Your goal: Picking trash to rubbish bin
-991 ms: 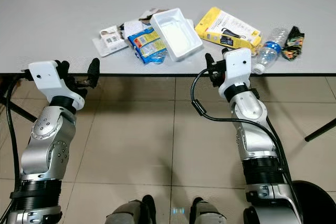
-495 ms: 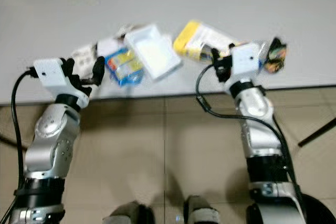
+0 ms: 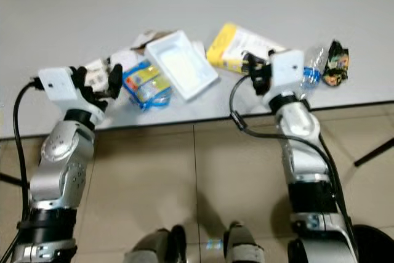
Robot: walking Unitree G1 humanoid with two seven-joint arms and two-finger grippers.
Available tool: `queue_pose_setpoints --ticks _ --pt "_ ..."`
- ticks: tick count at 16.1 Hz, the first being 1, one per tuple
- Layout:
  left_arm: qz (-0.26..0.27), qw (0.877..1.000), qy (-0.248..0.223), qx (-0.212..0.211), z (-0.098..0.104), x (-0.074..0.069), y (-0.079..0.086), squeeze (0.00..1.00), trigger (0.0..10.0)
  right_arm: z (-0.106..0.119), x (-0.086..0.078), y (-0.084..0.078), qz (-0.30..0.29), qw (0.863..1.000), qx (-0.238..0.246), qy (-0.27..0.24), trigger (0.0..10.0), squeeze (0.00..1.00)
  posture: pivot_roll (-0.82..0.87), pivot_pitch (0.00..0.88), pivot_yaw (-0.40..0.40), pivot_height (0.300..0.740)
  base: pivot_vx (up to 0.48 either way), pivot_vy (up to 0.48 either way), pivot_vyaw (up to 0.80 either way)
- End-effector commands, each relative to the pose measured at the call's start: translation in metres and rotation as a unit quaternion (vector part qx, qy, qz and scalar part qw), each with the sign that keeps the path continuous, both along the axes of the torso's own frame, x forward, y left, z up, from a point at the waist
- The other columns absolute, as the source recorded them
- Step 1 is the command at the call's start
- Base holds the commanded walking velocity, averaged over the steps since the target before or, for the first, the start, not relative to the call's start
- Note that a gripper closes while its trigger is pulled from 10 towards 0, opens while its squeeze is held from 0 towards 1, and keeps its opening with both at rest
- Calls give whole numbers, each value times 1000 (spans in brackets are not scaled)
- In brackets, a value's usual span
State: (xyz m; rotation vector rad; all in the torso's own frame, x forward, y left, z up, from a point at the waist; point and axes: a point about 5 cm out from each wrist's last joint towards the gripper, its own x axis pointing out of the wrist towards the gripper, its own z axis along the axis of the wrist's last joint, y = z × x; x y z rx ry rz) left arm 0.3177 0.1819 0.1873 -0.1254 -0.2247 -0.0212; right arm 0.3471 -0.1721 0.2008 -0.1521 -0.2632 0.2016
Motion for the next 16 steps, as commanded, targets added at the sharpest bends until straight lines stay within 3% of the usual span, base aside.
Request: queue_pose_setpoints --ticks 1,5,8,12,16 --pt "22 1000 9 5 -4 -2 10 0 10000 1 -2 6 11 1000 5 -5 10000 0 -139 206 84 740 0 0 0" --pt "80 996 19 30 -6 -3 26 0 10000 3 -1 4 16 1000 9 -4 10000 0 -133 206 81 740 0 0 0" --pt "69 997 31 25 -11 -4 23 0 10000 5 1 6 21 1000 12 -2 10000 0 -133 206 81 740 0 0 0" --pt "75 996 33 24 -12 -3 23 0 10000 7 -1 19 81 996 19 17 10000 0 -132 202 80 740 0 0 0" --pt "75 996 34 23 -11 -2 25 0 10000 7 0 18 80 997 14 16 10000 0 -133 202 82 740 0 0 0"
